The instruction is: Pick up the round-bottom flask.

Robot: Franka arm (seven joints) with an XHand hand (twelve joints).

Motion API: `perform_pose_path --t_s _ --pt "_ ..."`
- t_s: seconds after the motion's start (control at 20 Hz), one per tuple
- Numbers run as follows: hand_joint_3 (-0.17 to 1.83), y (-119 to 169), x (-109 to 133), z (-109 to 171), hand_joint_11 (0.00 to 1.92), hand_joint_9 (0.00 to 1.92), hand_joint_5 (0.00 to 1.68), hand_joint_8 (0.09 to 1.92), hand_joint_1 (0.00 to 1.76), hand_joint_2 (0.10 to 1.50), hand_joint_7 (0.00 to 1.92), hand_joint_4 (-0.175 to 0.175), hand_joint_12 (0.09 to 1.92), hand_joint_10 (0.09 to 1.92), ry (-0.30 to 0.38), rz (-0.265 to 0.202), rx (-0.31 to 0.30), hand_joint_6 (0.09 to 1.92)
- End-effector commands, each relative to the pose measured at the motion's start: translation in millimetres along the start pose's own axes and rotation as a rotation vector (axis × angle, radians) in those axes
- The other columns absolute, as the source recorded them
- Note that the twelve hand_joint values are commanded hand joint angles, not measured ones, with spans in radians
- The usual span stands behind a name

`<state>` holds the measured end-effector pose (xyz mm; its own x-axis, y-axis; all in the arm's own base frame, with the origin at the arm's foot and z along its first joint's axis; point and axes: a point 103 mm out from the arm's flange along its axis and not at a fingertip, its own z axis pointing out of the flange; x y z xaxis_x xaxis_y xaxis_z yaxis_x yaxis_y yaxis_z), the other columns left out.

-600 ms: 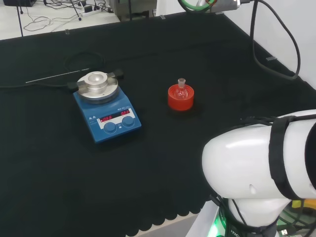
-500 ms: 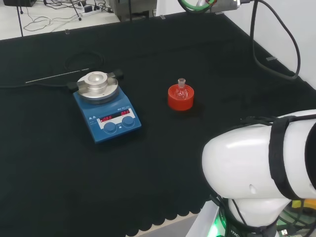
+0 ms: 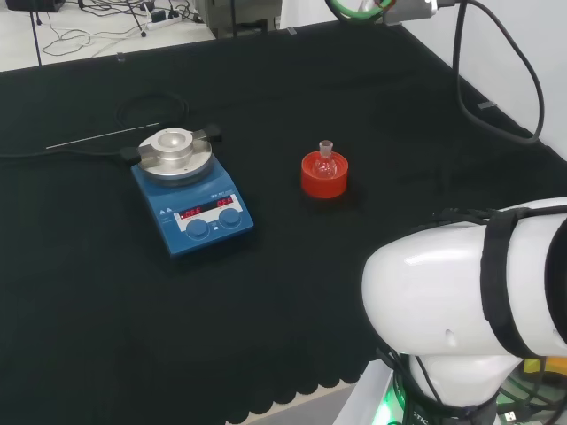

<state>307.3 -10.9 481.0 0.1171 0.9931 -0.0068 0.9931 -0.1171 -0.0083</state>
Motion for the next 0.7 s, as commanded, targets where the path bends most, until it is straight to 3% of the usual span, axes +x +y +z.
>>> perform_pose_path --t_s 0.05,0.4,0.7 --pt "0.33 3 -7 8 0.00 0.23 0.43 0.58 0.20 1.23 0.15 -0.003 1.36 0.64 0.007 0.027 -0.001 0.30" --pt "0.30 21 -18 34 0.00 0.24 0.44 0.58 0.25 1.21 0.16 -0.005 1.36 0.64 0.040 0.066 0.021 0.28" --pt "0.29 64 -50 75 0.00 0.26 0.45 0.58 0.29 1.19 0.17 -0.012 1.37 0.65 0.108 0.061 0.015 0.27"
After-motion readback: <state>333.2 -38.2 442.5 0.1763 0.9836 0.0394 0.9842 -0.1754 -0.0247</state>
